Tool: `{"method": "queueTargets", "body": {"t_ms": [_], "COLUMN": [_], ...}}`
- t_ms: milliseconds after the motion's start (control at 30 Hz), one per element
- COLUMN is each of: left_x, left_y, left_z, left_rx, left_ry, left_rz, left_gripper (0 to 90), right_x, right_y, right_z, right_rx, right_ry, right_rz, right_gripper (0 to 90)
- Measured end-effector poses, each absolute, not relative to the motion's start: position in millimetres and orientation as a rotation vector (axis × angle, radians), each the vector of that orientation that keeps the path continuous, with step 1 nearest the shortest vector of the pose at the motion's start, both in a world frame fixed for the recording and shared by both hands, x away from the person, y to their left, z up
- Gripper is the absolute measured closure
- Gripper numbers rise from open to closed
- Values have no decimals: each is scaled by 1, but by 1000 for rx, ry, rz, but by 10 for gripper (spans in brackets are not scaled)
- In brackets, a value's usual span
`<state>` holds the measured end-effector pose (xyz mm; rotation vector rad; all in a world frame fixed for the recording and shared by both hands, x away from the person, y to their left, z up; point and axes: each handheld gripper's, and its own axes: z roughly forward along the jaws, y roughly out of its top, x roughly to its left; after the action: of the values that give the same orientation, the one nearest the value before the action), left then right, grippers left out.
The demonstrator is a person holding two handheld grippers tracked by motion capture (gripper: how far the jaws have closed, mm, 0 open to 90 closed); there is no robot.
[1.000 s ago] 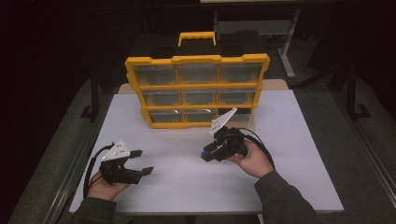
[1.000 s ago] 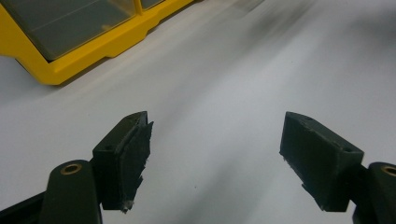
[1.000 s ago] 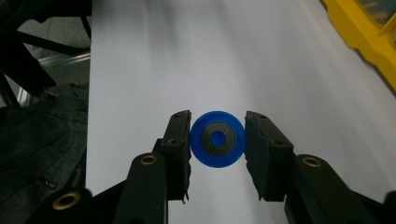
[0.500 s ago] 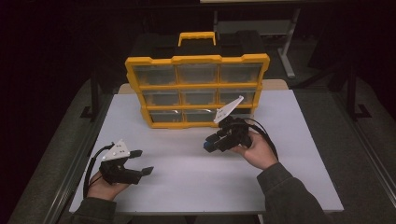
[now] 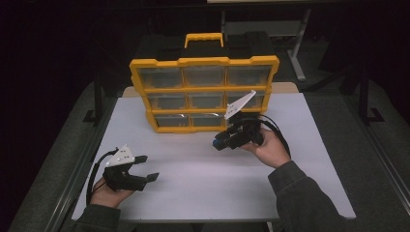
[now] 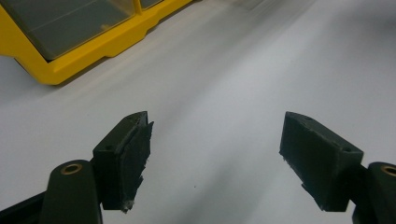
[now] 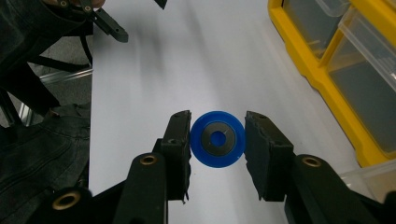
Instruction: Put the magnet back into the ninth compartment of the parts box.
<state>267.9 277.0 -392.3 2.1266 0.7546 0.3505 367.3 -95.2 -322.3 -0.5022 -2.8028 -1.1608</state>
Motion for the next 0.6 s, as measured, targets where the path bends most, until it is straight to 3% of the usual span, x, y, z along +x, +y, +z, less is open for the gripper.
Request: {"method": "queueTargets", "body": {"t_ms": [600], "left_x": [268], "left_y": [278], "left_z": [-392], "left_rx": [2117], "left_ry": [761], "left_rz": [347], "left_gripper": [242], "right_x": [385], "right_y": [-107], "right_z": [-304], "right_rx": [-470], "right_ry": [-2830], "right_rz": [-1214], "right_gripper": [609]}}
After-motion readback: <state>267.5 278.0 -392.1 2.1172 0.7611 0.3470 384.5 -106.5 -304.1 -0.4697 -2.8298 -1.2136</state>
